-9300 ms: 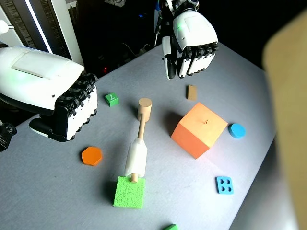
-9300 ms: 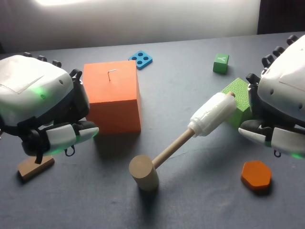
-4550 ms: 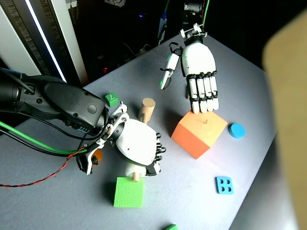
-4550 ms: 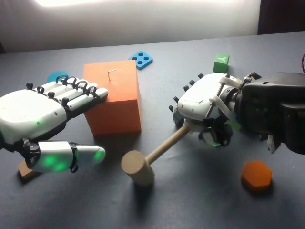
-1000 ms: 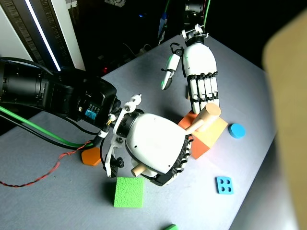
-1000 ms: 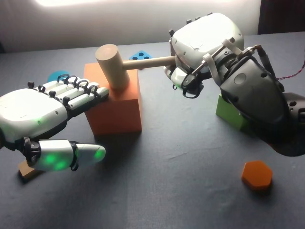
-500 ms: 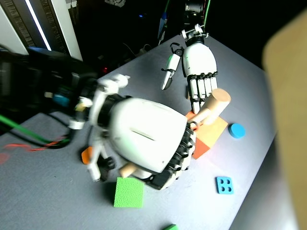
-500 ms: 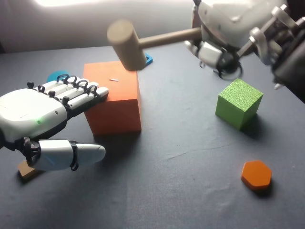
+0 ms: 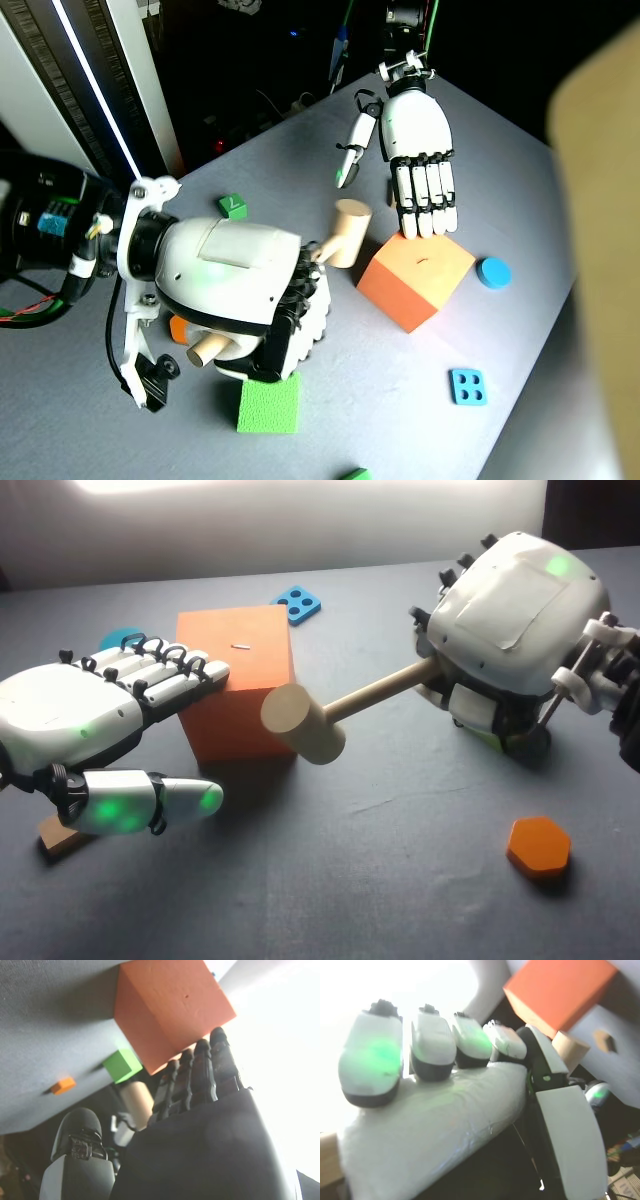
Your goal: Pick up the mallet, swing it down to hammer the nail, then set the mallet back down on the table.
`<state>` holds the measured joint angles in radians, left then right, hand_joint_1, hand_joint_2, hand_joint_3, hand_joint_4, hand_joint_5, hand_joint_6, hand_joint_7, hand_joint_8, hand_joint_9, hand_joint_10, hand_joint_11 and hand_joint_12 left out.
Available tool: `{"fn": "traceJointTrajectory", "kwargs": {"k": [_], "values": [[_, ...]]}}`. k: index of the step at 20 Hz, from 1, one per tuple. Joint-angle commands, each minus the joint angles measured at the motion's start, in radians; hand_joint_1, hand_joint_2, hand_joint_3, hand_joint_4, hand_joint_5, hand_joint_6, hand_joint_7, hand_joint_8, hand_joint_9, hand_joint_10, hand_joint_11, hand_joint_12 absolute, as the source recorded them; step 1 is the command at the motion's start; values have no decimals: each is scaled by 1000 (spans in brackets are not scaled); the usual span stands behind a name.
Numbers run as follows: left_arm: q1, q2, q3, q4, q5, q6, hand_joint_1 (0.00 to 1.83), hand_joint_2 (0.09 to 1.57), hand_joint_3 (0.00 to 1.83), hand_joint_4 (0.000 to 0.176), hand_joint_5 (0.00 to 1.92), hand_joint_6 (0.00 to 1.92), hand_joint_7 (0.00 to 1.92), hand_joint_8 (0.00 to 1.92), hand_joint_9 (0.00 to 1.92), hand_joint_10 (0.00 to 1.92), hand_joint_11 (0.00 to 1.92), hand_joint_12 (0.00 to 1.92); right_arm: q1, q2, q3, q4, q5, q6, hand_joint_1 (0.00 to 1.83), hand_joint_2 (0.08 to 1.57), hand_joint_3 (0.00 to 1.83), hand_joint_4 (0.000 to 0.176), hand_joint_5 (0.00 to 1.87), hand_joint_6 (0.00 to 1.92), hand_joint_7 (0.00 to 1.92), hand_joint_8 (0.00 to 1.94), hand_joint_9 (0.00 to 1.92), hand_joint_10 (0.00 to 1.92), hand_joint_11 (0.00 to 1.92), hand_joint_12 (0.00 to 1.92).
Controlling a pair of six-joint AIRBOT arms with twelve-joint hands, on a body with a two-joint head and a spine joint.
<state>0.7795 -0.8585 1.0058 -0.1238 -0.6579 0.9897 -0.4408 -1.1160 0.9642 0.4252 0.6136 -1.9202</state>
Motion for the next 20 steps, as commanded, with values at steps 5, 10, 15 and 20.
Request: {"fn": "traceJointTrajectory", "kwargs": {"k": [5, 10, 15, 20], "values": [[-58, 6, 5, 15, -27, -4, 0, 1197, 1, 0, 8, 3, 0, 0, 0, 0, 0, 0, -14, -62, 53, -34, 44, 59, 694, 1525, 0, 176, 1167, 1921, 1450, 1941, 1596, 1921, 1726, 1921], [-134, 26, -4, 61, 39, -13, 0, 1196, 0, 0, 19, 5, 11, 4, 0, 0, 0, 0, -30, -156, 126, -37, 40, 11, 712, 1518, 0, 176, 1154, 1921, 1448, 1941, 1590, 1921, 1716, 1921], [-190, 65, -24, 81, 61, -13, 0, 1195, 0, 0, 18, 3, 1, 0, 0, 0, 0, 0, -37, -216, 171, -36, 19, 0, 720, 1516, 0, 176, 1186, 1921, 1458, 1941, 1594, 1921, 1723, 1921], [-223, 106, -31, 209, 62, -122, 0, 1195, 0, 0, 7, 1, 3, 1, 0, 0, 0, 0, -52, -258, 207, -36, 18, -13, 710, 1519, 0, 176, 1164, 1921, 1456, 1941, 1600, 1921, 1730, 1921]]}}
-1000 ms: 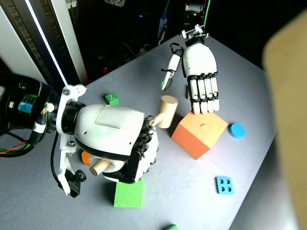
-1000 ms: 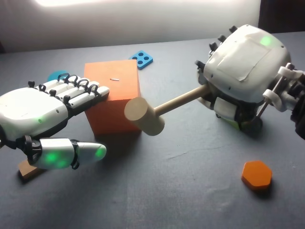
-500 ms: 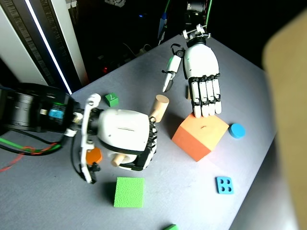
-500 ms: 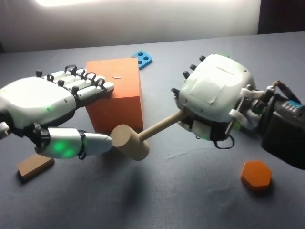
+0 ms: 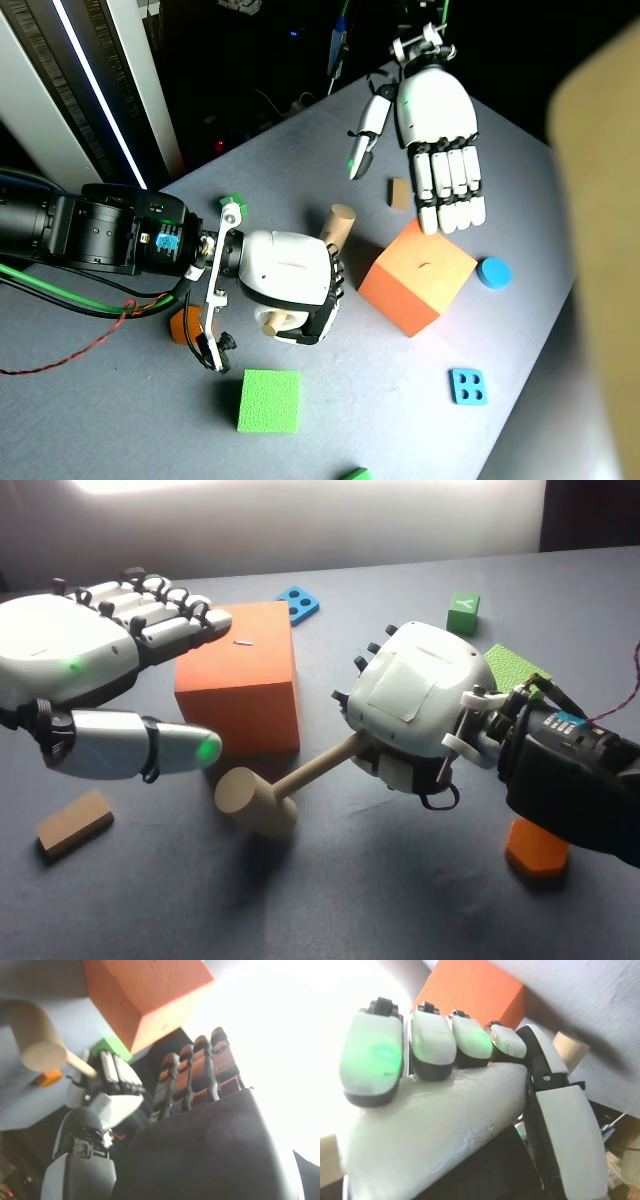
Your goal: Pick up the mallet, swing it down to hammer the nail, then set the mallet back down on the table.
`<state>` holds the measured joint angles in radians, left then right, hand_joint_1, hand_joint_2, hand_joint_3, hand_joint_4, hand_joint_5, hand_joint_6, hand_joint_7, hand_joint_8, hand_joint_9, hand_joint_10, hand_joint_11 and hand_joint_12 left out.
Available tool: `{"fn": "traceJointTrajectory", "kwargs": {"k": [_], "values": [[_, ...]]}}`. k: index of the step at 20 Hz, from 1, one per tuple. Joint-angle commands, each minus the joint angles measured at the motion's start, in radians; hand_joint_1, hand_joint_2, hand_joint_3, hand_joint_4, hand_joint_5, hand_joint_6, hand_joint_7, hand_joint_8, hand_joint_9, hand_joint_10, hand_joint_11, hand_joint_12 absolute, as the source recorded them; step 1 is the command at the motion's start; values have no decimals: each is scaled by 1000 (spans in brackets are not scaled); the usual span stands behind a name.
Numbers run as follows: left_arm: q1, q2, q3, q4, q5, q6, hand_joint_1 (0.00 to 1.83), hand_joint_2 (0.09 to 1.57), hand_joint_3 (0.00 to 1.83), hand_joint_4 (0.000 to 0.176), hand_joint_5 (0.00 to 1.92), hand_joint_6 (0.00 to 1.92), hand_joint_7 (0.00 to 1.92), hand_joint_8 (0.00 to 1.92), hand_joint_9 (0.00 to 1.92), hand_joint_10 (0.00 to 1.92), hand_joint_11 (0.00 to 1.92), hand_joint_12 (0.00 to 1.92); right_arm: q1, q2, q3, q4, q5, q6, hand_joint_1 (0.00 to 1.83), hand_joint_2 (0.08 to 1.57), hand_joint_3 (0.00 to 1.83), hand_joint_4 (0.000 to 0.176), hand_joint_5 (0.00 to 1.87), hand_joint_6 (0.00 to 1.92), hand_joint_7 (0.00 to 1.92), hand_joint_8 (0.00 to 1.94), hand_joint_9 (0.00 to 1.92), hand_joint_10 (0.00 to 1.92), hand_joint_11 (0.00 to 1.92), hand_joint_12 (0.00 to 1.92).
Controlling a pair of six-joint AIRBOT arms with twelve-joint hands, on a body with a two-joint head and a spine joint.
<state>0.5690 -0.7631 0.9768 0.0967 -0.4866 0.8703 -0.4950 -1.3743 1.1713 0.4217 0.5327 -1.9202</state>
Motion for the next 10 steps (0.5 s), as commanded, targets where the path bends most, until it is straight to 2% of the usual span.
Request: {"fn": "traceJointTrajectory", "kwargs": {"k": [1, 10], "values": [[-17, 15, -5, -2, -111, -8, 0, 1199, 2, 0, 3, 0, 0, 0, 0, 0, 0, 0, 1, -2, 3, -33, 98, -13, 704, 1518, 0, 176, 1158, 1921, 1448, 1941, 1591, 1921, 1724, 1921], [-47, 33, -26, 4, -126, -8, 0, 1195, 0, 0, 8, 1, 0, 0, 0, 0, 0, 0, -3, -13, 9, -33, 104, -24, 701, 1519, 1, 176, 1173, 1921, 1469, 1941, 1606, 1921, 1732, 1921]]}}
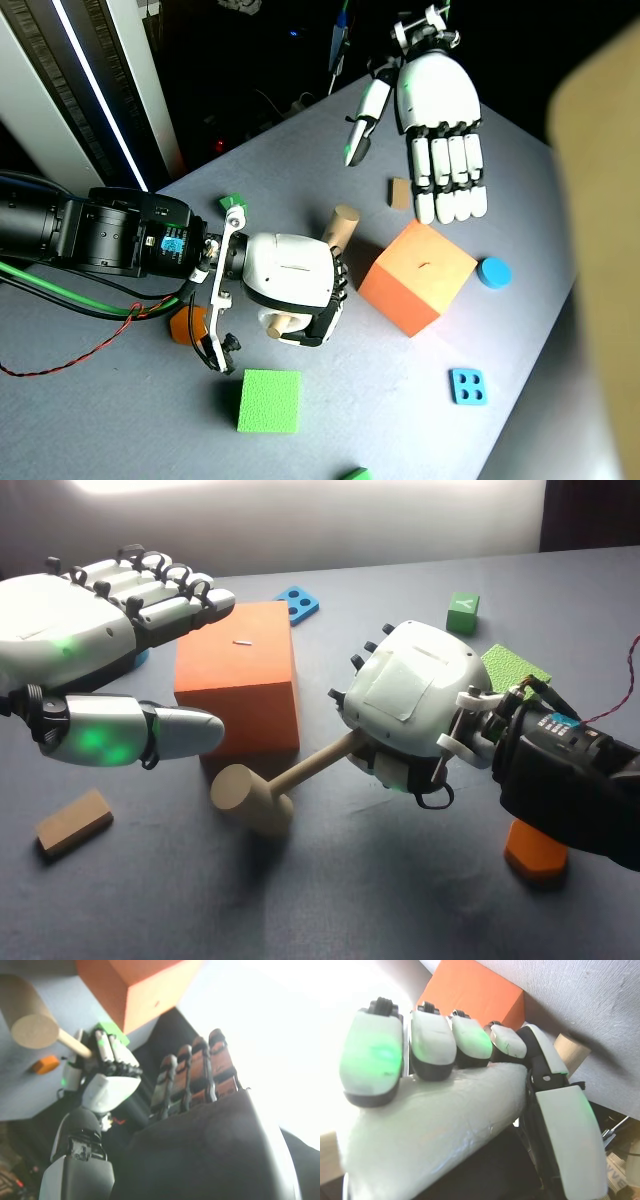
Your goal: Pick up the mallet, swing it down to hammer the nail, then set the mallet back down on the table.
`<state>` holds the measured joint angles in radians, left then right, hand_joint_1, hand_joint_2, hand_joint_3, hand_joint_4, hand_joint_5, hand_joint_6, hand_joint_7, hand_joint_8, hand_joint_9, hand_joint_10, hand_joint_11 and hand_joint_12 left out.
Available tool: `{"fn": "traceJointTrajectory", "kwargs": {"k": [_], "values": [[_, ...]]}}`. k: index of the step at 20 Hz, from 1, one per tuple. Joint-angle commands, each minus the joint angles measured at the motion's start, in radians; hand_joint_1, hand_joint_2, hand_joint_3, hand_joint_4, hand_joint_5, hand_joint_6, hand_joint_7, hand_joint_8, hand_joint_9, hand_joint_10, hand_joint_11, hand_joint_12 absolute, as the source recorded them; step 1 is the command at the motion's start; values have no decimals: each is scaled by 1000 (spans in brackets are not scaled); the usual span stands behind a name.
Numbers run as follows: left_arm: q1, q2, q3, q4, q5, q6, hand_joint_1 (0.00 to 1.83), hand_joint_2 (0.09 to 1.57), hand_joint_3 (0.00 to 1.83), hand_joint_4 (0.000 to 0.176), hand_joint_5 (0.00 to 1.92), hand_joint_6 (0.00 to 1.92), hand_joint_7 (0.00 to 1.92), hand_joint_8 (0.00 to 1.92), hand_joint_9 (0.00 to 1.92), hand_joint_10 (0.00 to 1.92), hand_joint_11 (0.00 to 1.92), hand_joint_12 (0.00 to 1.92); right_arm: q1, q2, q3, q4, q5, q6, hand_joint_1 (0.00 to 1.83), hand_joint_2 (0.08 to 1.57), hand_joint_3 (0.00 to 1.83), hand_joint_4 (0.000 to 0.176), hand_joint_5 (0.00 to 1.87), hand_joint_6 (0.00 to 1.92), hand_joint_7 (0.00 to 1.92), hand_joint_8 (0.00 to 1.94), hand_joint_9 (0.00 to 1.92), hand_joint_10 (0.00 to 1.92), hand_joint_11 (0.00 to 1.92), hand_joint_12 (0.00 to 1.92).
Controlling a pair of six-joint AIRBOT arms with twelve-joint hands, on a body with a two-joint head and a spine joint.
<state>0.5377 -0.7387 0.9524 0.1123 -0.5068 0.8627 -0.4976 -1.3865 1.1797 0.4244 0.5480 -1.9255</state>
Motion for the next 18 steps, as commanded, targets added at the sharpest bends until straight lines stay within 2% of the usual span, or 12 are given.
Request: {"fn": "traceJointTrajectory", "kwargs": {"k": [1, 7, 18], "values": [[-18, 9, -3, -11, -103, -1, 0, 1195, 0, 0, 5, 0, 0, 0, 0, 0, 0, 0, 0, 0, 0, -36, 89, -19, 690, 1524, 2, 176, 1169, 1921, 1472, 1941, 1614, 1921, 1735, 1921], [-40, 15, -15, -11, -65, 0, 0, 1195, 0, 0, 13, 5, 0, 0, 0, 0, 0, 0, -5, 0, 0, -36, 98, -30, 694, 1511, 0, 176, 1185, 1921, 1451, 1941, 1592, 1921, 1721, 1921], [-42, 16, -12, -11, -62, 0, 0, 1189, 0, 0, 17, 5, 6, 2, 0, 0, 0, 0, -7, -37, 1, -35, 69, -26, 680, 1517, 2, 176, 1176, 1921, 1461, 1941, 1595, 1921, 1725, 1921]]}}
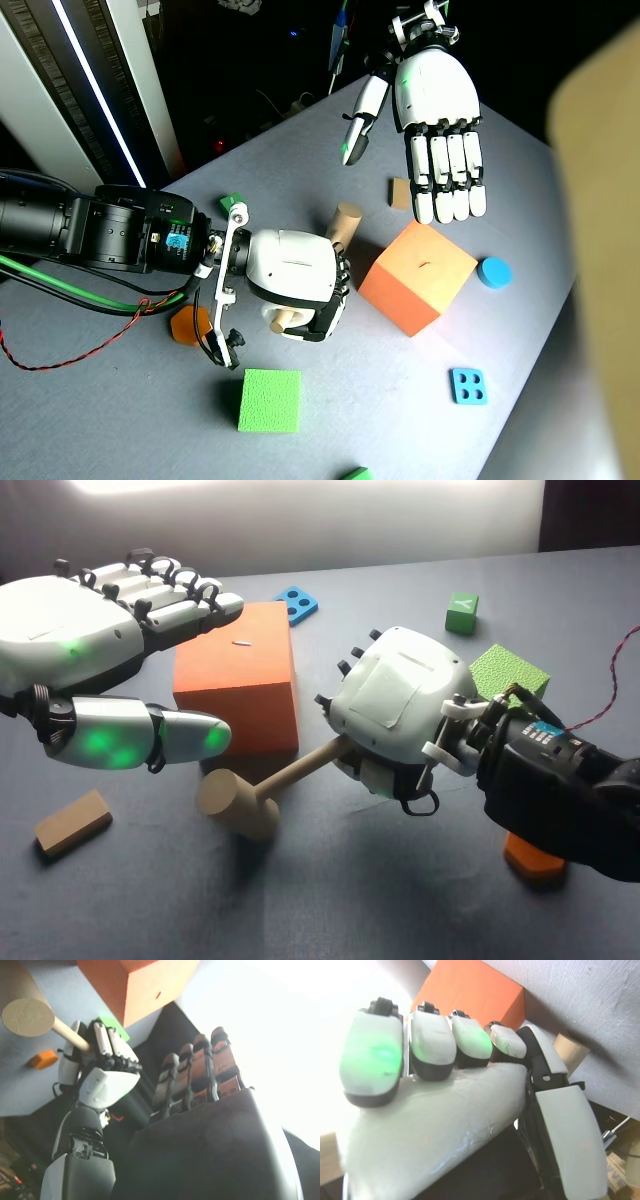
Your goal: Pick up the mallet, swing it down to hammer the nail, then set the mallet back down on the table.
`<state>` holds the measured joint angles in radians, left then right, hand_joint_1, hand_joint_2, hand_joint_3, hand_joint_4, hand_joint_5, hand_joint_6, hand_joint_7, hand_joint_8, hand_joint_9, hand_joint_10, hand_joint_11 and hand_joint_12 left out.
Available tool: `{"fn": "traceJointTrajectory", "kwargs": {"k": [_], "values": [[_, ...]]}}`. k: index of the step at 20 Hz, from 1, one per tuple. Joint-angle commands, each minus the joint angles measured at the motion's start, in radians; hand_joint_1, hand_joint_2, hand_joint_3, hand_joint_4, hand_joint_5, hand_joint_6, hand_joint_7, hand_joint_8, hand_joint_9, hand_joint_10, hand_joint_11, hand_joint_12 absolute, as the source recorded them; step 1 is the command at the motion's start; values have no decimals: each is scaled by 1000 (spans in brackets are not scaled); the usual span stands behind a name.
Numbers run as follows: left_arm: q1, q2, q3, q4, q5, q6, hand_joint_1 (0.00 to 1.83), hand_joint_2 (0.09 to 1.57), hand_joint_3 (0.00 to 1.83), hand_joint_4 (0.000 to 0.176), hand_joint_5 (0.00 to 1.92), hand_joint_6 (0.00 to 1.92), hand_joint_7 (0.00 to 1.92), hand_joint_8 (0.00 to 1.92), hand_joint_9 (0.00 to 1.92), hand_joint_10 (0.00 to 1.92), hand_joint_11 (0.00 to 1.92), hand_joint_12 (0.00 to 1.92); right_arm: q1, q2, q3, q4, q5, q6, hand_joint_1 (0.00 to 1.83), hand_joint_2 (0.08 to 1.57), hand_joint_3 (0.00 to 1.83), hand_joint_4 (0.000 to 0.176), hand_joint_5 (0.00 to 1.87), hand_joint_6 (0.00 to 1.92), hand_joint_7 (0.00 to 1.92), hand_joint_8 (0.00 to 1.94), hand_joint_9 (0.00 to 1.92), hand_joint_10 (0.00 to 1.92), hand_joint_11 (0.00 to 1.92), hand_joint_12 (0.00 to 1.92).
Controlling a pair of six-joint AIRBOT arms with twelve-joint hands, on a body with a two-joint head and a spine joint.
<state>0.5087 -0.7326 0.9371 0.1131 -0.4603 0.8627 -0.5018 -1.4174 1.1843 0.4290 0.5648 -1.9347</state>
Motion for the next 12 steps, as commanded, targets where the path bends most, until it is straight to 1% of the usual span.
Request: {"fn": "traceJointTrajectory", "kwargs": {"k": [1, 6, 9, 12], "values": [[-13, 10, 3, -12, -108, 0, 0, 1191, 0, 0, 18, 5, 10, 3, 0, 0, 0, 0, -3, -7, -4, -40, 54, -16, 680, 1517, 1, 176, 1176, 1921, 1460, 1941, 1595, 1921, 1724, 1921], [-16, 10, 1, -12, -98, 0, 0, 1191, 0, 0, 24, 4, 9, 3, 0, 0, 0, 0, 2, -6, -4, -39, 67, -19, 692, 1510, 0, 176, 1167, 1921, 1454, 1941, 1589, 1921, 1714, 1921], [-19, 10, 2, -12, -94, 0, 0, 1201, 3, 0, 14, 1, 0, 0, 0, 0, 0, 0, 8, -1, -4, -5, 55, -21, 710, 1502, 0, 176, 1173, 1921, 1455, 1941, 1595, 1921, 1717, 1921], [-21, 10, -1, -12, -89, 0, 0, 1194, 0, 0, 13, 2, 0, 0, 0, 0, 0, 0, 3, -1, -4, -5, 58, -33, 673, 1511, 2, 176, 1177, 1921, 1457, 1941, 1596, 1921, 1721, 1921]]}}
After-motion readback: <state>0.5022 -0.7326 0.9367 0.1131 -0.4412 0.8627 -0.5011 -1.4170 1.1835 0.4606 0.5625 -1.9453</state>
